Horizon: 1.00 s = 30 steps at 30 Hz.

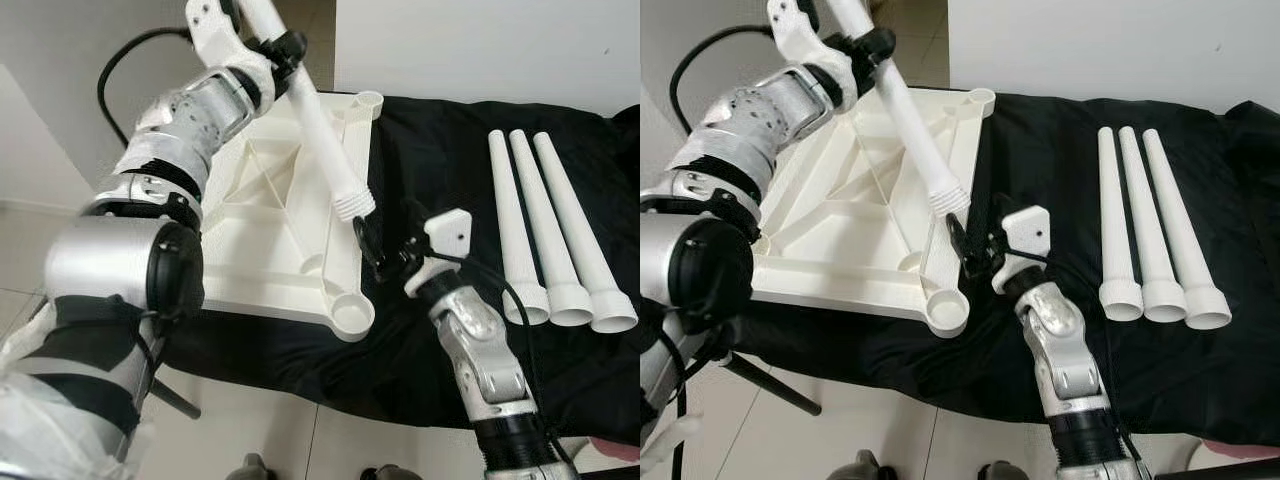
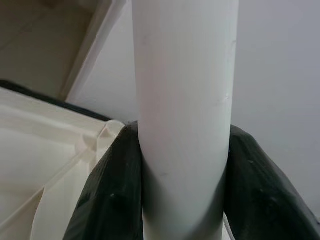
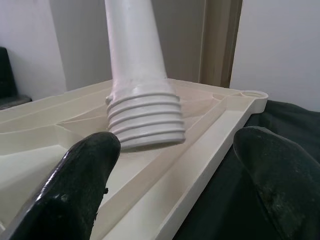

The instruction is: Building children table

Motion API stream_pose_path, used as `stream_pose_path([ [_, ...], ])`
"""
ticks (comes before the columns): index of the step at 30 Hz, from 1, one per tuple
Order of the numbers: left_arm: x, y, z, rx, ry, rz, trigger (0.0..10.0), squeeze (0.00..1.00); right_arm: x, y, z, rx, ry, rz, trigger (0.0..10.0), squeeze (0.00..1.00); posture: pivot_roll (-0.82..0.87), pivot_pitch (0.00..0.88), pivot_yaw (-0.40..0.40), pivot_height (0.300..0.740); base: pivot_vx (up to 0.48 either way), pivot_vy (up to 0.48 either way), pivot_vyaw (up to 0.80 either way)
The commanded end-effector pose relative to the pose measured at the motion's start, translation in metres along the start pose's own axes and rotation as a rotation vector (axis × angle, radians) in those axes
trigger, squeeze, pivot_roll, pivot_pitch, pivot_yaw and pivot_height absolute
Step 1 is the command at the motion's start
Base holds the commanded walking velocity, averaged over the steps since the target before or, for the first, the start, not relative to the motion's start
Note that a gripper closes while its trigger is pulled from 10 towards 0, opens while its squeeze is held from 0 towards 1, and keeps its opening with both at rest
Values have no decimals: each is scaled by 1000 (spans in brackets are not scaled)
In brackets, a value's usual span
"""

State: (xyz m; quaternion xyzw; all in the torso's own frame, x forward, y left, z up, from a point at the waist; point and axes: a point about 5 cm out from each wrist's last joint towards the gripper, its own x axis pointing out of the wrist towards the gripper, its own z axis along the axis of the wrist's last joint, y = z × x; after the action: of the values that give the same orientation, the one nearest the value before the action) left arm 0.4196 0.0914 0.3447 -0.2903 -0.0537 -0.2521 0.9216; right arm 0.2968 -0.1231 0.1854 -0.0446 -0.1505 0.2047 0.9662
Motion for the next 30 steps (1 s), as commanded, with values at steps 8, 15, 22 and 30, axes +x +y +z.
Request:
stream_pose_path([
  [8, 2, -32, -1, 200, -77, -280, 10000, 0, 17, -2, 12, -40, 56, 41, 10000, 0, -63, 0, 36, 740, 0, 0, 0],
  [15, 2, -64, -25, 399, -108, -398, 10000, 0, 37, -8, 23, -107, 101, 72, 10000, 0, -69, 0, 34, 740, 0, 0, 0],
  [22, 0, -83, -47, 448, -94, -470, 10000, 0, 58, -11, 23, -174, 156, 79, 10000, 0, -69, 0, 35, 740, 0, 0, 0],
  [30, -2, -92, -52, 457, -104, -500, 10000, 0, 69, -8, 19, -171, 195, 78, 10000, 0, -63, 0, 31, 740, 0, 0, 0],
])
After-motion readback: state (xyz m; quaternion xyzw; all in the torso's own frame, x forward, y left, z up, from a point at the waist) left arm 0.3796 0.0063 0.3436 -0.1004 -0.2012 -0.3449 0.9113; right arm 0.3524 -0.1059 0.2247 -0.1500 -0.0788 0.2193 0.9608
